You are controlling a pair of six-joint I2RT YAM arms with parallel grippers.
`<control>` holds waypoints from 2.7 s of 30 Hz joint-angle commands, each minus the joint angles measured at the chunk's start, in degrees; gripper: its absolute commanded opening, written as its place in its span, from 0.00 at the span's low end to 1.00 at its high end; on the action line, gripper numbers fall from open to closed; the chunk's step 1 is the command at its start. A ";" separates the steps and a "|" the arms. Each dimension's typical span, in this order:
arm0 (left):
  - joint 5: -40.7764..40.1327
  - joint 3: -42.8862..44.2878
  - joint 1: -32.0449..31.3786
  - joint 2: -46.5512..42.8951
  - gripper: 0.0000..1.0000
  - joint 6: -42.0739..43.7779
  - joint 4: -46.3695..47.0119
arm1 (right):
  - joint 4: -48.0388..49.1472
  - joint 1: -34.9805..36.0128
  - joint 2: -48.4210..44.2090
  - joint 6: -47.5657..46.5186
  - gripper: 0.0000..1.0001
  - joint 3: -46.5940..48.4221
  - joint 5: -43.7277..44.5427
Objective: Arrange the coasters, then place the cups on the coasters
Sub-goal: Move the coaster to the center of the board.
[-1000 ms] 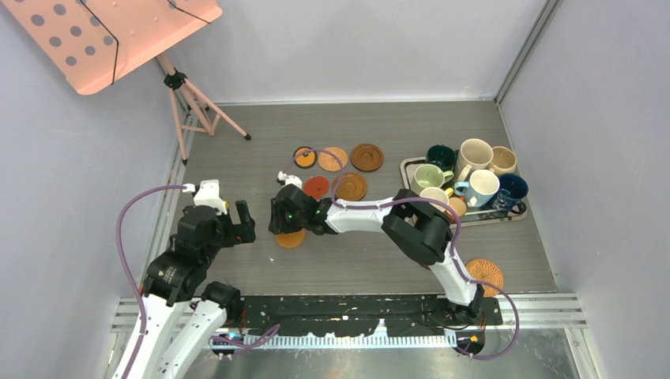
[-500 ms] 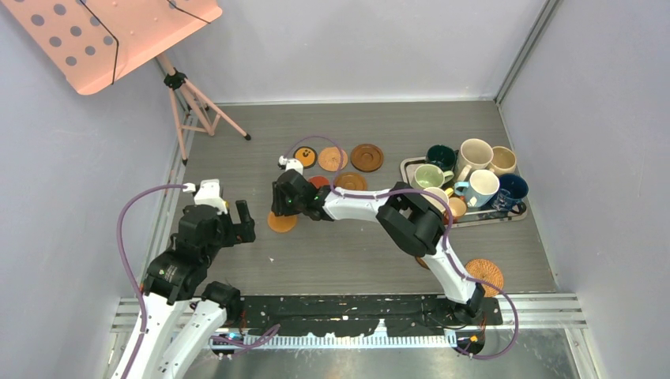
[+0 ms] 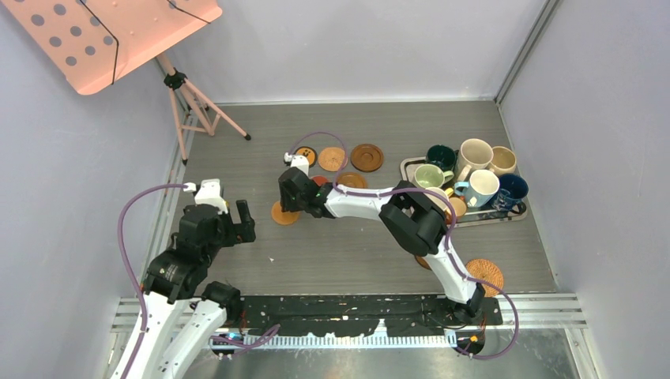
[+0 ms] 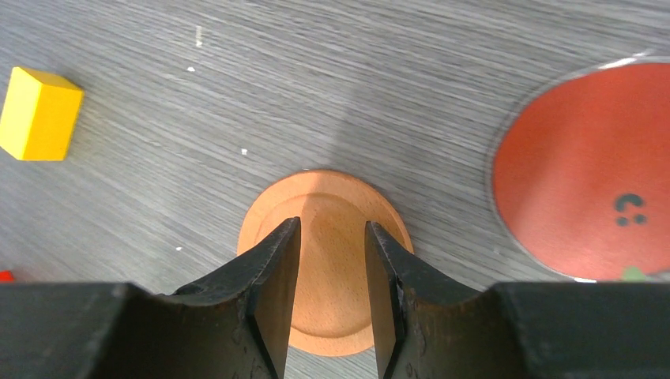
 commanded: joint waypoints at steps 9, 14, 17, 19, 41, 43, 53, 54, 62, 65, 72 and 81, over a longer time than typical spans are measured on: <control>-0.76 0.03 -0.27 0.14 0.99 -0.31 1.20 | -14.31 -1.56 -2.12 -4.52 0.43 -2.38 8.85; -0.81 0.01 -0.27 -0.01 0.99 -0.32 1.26 | -13.56 -1.61 -2.26 -5.09 0.43 -1.40 7.28; -0.81 0.03 -0.27 0.03 0.99 -0.32 1.17 | -12.69 -1.60 -4.20 -5.52 0.43 -1.87 5.46; -0.81 0.03 -0.27 0.05 0.99 -0.25 1.25 | -13.51 -1.60 -6.07 -5.53 0.44 -1.45 4.53; 0.76 -0.15 -0.27 -1.67 0.99 -0.05 1.76 | -36.34 -1.60 -55.66 12.01 0.60 -40.31 14.29; 1.06 -0.24 -0.27 -1.71 0.99 -0.05 1.78 | -38.96 -1.60 -60.52 14.93 0.61 -43.29 16.11; 1.30 -0.24 -0.33 -1.72 0.98 -0.05 1.76 | -40.06 -6.75 -68.85 18.95 0.74 -55.48 18.89; 1.26 -0.24 -0.35 -1.71 0.98 -0.05 1.78 | -38.93 -7.21 -69.13 18.79 0.74 -56.59 18.29; 1.02 -0.28 -0.36 -1.73 0.98 -0.01 1.84 | -32.42 -12.00 -68.29 16.88 0.77 -61.02 15.35; 0.99 -0.24 -0.36 -1.62 0.98 -0.05 1.78 | -30.08 -12.94 -67.72 15.20 0.77 -61.90 14.18; 0.68 -0.24 -0.36 -1.67 0.98 -0.05 1.74 | -29.32 -14.87 -64.13 13.51 0.79 -61.74 14.19; 0.73 -0.24 -0.36 -1.62 0.98 -0.05 1.83 | -24.54 -14.31 -64.10 12.71 0.72 -63.26 6.17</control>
